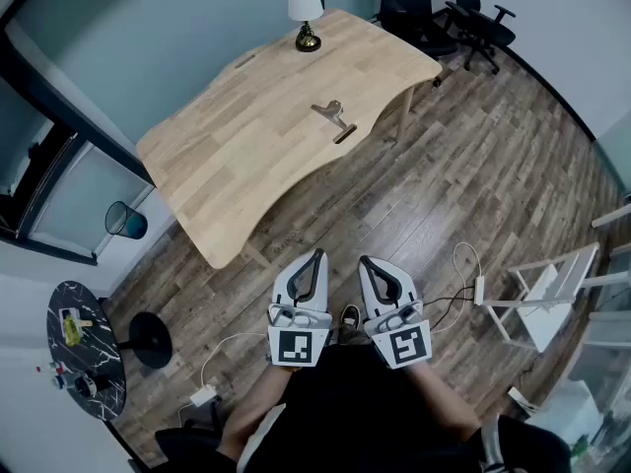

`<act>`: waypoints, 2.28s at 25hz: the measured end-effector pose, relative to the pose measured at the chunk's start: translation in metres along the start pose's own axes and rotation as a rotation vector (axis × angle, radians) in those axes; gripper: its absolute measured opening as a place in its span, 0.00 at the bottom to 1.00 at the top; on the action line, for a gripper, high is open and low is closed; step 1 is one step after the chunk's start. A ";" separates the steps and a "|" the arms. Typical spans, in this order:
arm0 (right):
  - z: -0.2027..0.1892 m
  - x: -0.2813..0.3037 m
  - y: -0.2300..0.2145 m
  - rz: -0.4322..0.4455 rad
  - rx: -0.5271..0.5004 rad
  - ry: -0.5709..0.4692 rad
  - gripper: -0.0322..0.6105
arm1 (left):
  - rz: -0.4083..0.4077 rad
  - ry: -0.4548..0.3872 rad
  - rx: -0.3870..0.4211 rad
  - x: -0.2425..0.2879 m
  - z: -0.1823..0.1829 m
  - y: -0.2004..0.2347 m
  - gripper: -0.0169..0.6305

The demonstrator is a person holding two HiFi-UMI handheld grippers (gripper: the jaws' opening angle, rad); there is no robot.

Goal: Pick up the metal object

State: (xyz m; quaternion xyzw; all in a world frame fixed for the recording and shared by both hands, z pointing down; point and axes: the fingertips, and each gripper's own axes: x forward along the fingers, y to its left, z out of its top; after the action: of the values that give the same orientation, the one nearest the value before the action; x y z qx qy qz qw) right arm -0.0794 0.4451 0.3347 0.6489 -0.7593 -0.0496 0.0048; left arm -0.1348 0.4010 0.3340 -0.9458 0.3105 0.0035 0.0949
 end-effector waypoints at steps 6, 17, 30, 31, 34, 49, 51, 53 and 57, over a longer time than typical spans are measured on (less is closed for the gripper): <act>0.007 0.006 -0.030 0.018 0.145 -0.066 0.06 | 0.001 0.013 0.004 0.018 -0.004 -0.012 0.05; -0.021 0.043 -0.065 0.035 0.158 -0.027 0.06 | 0.001 0.014 -0.034 0.061 -0.021 -0.002 0.05; -0.034 0.158 -0.112 0.015 0.196 -0.002 0.06 | -0.045 -0.018 -0.062 0.160 -0.037 0.071 0.05; -0.035 0.167 -0.115 0.016 0.196 0.001 0.06 | -0.044 -0.026 -0.059 0.167 -0.038 0.079 0.05; -0.037 0.194 -0.122 0.017 0.201 0.011 0.06 | -0.048 -0.042 -0.051 0.185 -0.039 0.100 0.05; -0.051 0.286 -0.166 0.008 0.163 0.050 0.06 | -0.088 -0.052 -0.041 0.247 -0.055 0.175 0.05; -0.061 0.294 -0.179 0.010 0.159 0.072 0.06 | -0.075 -0.029 -0.041 0.257 -0.060 0.181 0.05; -0.068 0.305 -0.194 0.012 0.162 0.081 0.06 | -0.062 -0.002 -0.040 0.268 -0.068 0.185 0.05; -0.083 0.333 -0.219 0.057 0.176 0.095 0.06 | -0.016 0.028 -0.035 0.292 -0.082 0.194 0.05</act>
State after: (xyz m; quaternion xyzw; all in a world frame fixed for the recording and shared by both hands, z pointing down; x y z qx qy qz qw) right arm 0.0896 0.0779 0.3803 0.6265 -0.7778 0.0483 -0.0146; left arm -0.0171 0.0615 0.3607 -0.9497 0.3043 -0.0050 0.0739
